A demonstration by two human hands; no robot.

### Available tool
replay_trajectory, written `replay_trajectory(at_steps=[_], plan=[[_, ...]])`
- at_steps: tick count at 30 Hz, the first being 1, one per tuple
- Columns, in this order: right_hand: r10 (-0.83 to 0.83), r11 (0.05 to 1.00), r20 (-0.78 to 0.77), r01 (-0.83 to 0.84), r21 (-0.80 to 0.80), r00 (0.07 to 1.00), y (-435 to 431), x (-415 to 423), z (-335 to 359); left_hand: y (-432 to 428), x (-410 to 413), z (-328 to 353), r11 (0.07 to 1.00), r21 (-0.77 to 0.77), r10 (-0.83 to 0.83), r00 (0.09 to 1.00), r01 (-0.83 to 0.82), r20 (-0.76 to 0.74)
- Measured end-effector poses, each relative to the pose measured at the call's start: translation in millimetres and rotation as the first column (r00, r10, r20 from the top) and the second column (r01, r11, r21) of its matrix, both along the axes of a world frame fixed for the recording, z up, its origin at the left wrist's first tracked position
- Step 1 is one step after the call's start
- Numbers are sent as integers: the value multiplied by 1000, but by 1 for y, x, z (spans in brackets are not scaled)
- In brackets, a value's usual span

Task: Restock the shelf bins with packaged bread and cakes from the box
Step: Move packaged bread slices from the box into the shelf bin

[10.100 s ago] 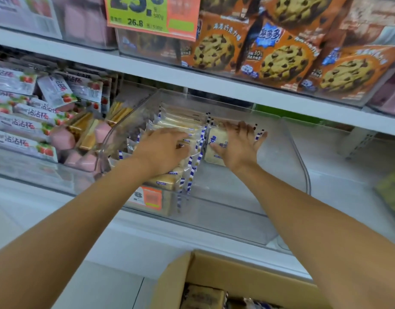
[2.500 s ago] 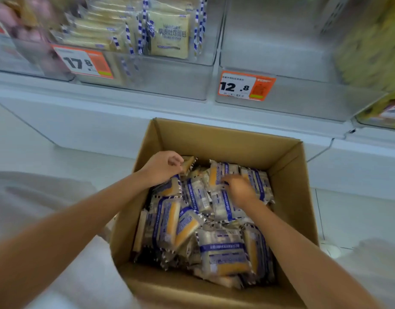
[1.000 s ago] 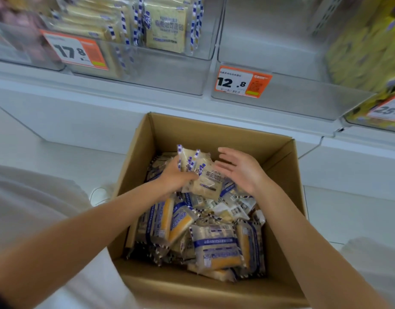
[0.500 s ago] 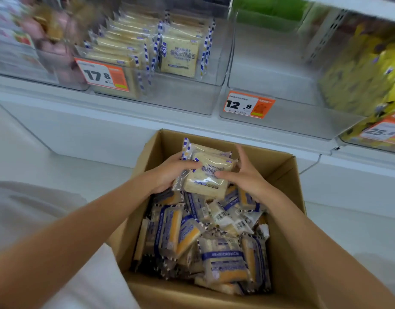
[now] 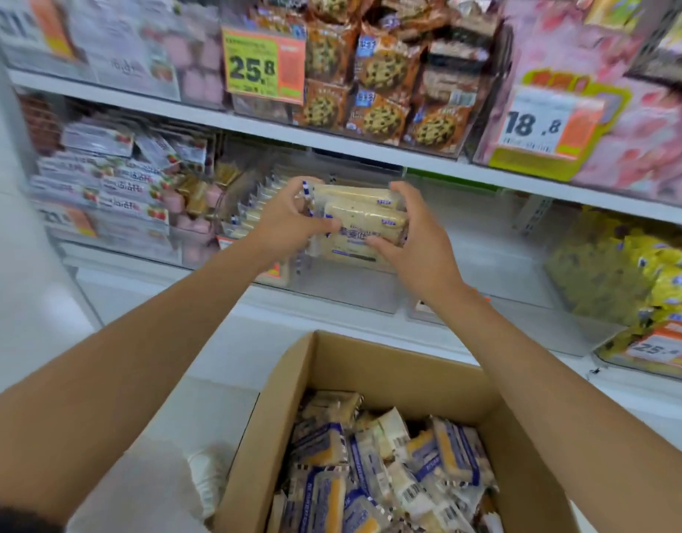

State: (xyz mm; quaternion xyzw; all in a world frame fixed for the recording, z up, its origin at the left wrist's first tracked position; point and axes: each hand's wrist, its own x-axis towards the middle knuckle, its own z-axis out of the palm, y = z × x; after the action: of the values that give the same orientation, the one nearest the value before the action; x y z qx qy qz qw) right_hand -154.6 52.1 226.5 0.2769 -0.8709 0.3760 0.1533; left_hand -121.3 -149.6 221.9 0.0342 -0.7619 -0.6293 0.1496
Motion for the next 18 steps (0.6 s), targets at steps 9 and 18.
replay_trajectory(at_steps=[9,18], plan=[[-230,906,26,204,370,973,-41,-95,-33,-27,-123,-25,797,-594,-18,988,108,156],[-242,833,239,75,548,941,-64,-138,-66,-60,-160,-41,711,-644,-81,942,283,325]])
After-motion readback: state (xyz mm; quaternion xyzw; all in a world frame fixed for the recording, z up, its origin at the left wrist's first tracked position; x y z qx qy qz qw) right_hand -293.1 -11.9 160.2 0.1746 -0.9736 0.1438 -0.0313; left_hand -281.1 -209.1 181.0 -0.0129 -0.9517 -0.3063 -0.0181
